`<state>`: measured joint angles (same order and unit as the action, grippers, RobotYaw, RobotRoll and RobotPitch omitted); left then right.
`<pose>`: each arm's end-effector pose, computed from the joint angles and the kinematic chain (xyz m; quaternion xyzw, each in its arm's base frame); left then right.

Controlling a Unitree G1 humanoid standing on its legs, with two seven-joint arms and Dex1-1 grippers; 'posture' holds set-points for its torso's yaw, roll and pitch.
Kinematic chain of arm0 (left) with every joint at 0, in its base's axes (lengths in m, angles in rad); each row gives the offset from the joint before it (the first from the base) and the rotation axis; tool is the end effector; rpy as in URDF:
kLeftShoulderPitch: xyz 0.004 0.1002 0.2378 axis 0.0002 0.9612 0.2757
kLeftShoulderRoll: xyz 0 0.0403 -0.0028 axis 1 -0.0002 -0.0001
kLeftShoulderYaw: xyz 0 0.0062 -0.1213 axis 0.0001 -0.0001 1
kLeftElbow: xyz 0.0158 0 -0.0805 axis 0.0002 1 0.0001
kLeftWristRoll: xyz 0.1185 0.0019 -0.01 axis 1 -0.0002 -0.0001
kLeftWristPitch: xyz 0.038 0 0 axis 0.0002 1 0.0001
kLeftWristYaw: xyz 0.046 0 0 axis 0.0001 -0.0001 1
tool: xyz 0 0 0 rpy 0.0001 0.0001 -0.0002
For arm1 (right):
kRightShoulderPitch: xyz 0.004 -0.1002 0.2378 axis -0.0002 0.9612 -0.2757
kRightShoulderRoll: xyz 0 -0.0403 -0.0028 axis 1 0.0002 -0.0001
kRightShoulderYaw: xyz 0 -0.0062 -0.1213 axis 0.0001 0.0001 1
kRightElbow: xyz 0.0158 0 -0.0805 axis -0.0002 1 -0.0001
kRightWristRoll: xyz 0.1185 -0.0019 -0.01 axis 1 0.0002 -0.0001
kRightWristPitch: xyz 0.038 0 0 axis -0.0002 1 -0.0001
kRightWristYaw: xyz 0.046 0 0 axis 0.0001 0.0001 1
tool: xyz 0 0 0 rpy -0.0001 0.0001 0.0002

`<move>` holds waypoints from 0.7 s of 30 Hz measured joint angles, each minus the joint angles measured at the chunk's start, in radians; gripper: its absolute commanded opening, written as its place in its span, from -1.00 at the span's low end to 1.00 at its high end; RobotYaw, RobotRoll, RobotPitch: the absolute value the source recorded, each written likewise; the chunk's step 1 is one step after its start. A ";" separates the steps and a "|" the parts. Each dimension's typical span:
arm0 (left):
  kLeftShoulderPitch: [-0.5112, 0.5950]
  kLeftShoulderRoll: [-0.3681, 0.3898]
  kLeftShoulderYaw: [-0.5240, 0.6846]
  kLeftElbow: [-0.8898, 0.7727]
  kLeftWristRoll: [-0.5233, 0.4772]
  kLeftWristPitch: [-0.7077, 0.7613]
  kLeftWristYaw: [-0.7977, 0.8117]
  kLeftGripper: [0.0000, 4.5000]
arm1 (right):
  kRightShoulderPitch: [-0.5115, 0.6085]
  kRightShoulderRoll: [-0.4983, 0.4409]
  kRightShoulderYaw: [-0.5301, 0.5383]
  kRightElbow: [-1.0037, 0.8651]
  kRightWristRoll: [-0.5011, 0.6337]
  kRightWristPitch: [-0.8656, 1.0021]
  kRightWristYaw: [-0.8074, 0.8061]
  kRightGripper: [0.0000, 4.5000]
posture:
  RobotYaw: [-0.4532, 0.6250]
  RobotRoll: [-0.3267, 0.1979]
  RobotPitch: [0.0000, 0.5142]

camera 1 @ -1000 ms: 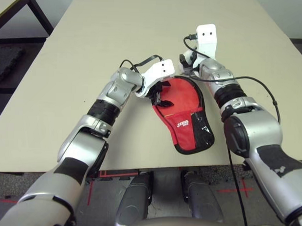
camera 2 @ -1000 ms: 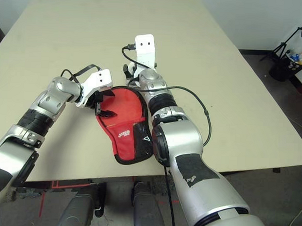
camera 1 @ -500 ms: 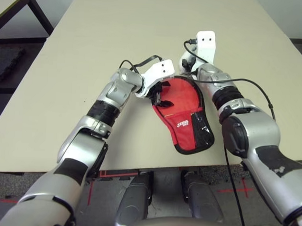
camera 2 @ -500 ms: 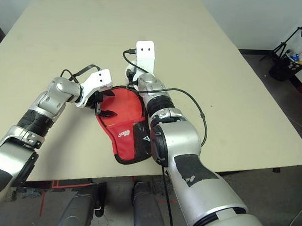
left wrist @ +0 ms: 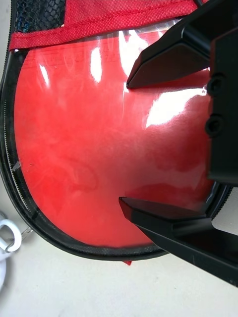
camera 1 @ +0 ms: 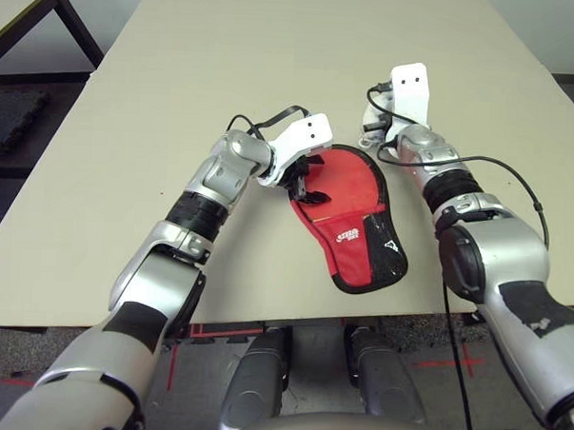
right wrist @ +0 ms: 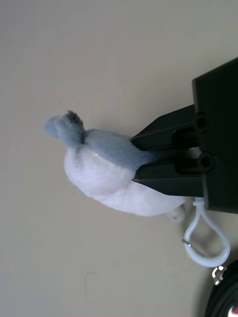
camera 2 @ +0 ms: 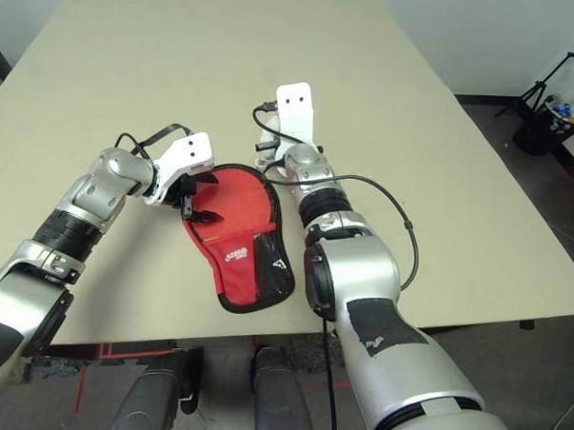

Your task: Store the ping-pong paddle in its case and zip it.

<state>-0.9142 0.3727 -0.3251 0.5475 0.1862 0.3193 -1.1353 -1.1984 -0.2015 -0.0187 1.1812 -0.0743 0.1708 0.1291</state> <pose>0.3775 0.1442 0.1696 0.3259 0.1830 -0.5310 0.7605 0.4123 -0.1383 0.1676 -0.1498 0.0893 0.0837 0.9811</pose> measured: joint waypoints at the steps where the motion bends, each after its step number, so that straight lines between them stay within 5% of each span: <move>1: 0.000 -0.001 0.000 0.000 0.000 0.000 0.000 1.00 | 0.015 -0.007 0.007 -0.030 -0.003 0.011 0.016 -1.00 | -0.21 0.25 -0.33; 21: -0.025 -0.020 -0.004 0.063 0.000 -0.037 -0.001 1.00 | 0.555 -0.293 0.087 -1.196 0.013 0.678 0.315 -1.00 | -0.34 0.25 -0.25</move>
<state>-0.9387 0.3524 -0.3288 0.6107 0.1860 0.2823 -1.1366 -0.6438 -0.4949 0.0687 -0.0149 -0.0611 0.8490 0.4441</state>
